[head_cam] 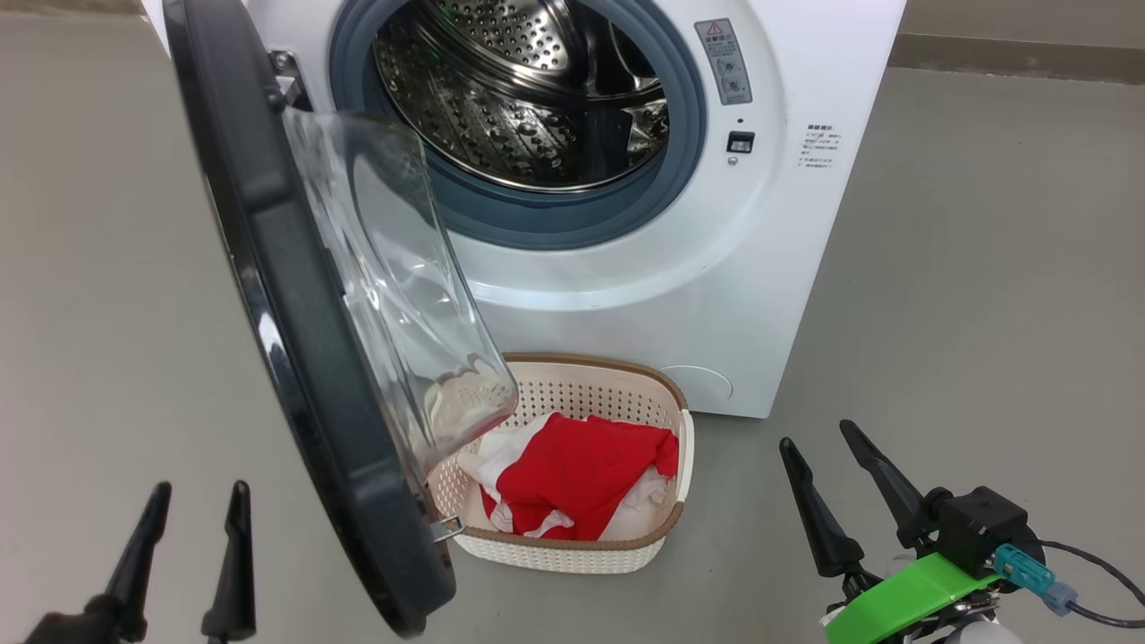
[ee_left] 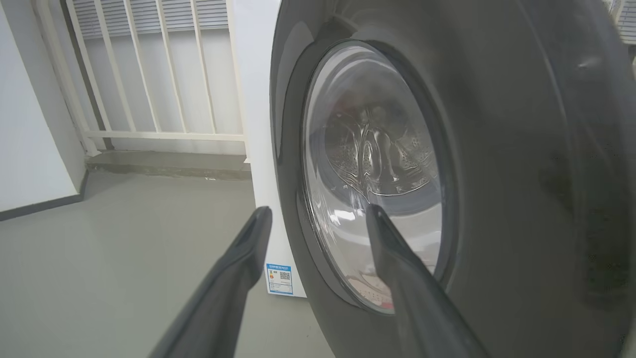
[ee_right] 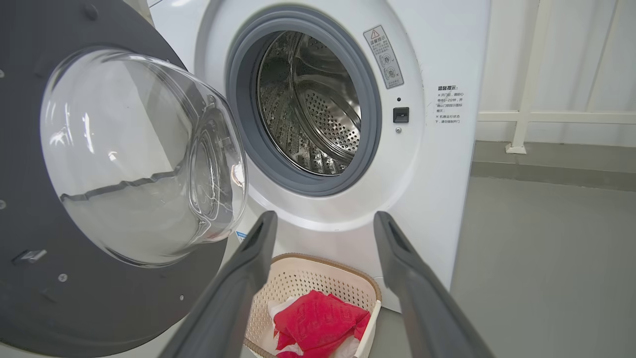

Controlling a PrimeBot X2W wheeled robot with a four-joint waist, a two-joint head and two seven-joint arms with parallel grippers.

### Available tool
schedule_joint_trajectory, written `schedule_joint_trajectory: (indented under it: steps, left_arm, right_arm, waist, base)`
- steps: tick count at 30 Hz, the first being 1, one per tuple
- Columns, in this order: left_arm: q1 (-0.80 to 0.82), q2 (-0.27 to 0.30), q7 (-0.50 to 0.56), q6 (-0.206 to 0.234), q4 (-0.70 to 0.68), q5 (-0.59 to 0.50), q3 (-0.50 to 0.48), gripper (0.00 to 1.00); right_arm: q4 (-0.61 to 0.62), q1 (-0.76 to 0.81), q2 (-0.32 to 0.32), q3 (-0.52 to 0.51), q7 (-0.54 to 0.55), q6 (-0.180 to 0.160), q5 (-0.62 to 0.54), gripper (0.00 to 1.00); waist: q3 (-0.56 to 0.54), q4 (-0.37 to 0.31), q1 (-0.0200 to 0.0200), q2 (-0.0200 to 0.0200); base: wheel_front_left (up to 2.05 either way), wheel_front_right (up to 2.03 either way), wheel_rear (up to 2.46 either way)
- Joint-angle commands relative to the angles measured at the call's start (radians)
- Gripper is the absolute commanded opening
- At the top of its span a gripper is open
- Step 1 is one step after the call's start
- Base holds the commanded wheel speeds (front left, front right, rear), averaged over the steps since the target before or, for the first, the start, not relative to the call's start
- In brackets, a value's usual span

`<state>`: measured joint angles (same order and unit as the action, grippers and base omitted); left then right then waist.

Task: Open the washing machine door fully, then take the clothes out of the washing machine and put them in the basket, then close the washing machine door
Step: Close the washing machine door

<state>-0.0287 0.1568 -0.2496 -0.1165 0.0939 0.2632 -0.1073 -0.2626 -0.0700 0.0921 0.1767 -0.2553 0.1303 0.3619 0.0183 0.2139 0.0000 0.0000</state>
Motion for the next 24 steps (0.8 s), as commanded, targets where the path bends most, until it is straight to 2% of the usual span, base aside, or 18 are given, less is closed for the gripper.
schedule_joint_trajectory:
  steps: [1,9,24]
  left_arm:
    - [0.004,0.009,-0.012,-0.008,-0.032,-0.025,-0.042,1.0]
    - [-0.037,-0.054,-0.012,-0.012,-0.033,-0.11,-0.061,1.0]
    - [-0.063,-0.081,-0.012,-0.014,-0.037,-0.156,-0.07,1.0]
  right_arm:
    - [0.026,-0.031,0.004,0.022,-0.006,0.0,-0.006,1.0]
    - [0.025,-0.038,0.008,0.026,-0.006,0.0,-0.01,1.0]
    - [0.016,-0.03,0.007,0.03,-0.006,0.0,-0.005,1.0]
  waist:
    - [0.0,-0.001,0.0,0.0]
    - [0.006,0.001,0.0,0.0]
    - [-0.011,-0.003,0.0,0.0]
  base:
    - [0.0,0.0,0.0]
    - [0.0,0.0,0.0]
    - [0.0,0.0,0.0]
